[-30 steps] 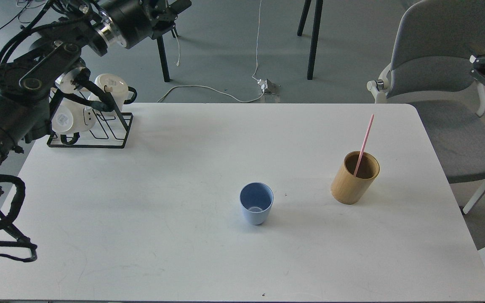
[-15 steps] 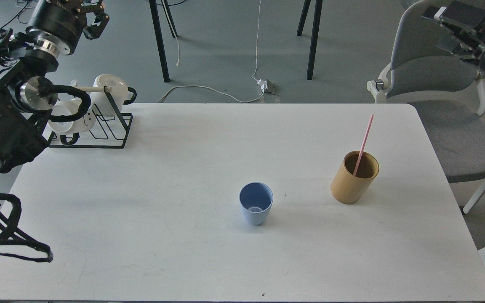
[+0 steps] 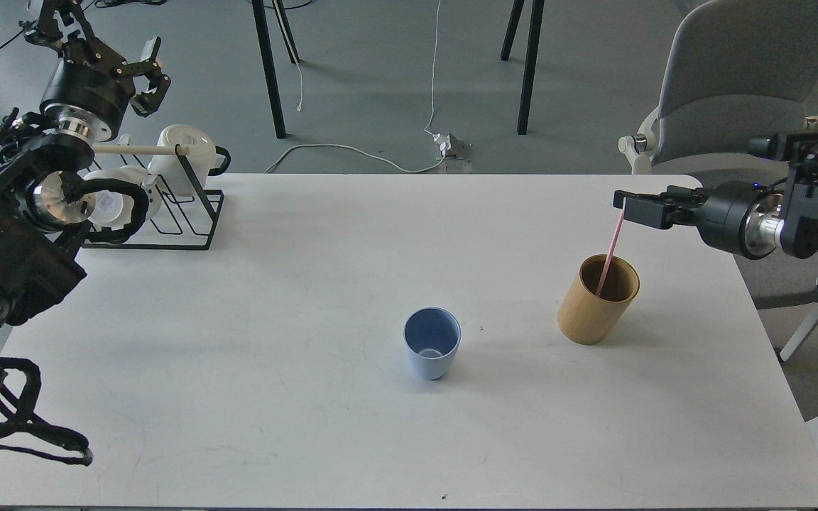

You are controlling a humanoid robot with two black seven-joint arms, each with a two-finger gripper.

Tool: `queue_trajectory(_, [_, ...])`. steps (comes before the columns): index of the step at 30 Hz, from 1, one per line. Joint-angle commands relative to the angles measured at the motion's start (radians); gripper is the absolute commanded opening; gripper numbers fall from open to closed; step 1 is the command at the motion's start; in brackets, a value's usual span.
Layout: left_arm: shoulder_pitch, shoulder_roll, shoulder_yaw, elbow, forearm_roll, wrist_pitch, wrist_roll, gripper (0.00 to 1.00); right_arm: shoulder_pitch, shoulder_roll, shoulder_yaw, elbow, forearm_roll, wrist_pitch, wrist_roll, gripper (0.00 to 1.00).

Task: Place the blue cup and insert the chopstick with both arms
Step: 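Reach the right gripper to the straw in the tan cup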

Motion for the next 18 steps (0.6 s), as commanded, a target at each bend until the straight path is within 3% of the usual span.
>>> queue_trajectory(1, [0.001,-0.005,-0.008,-0.002,-0.002,0.000,0.018,1.00,-0.007,0.032,-0.040,-0.024,-0.005,-0.003,0.001,0.69])
queue_trajectory(8, [0.001,-0.008,-0.008,0.003,-0.003,0.000,0.018,1.00,-0.007,0.145,-0.045,-0.124,-0.014,-0.003,0.001,0.54])
queue_trajectory(18, [-0.001,-0.008,-0.008,0.004,-0.003,0.000,0.020,1.00,-0.006,0.147,-0.062,-0.131,-0.051,-0.003,0.001,0.04])
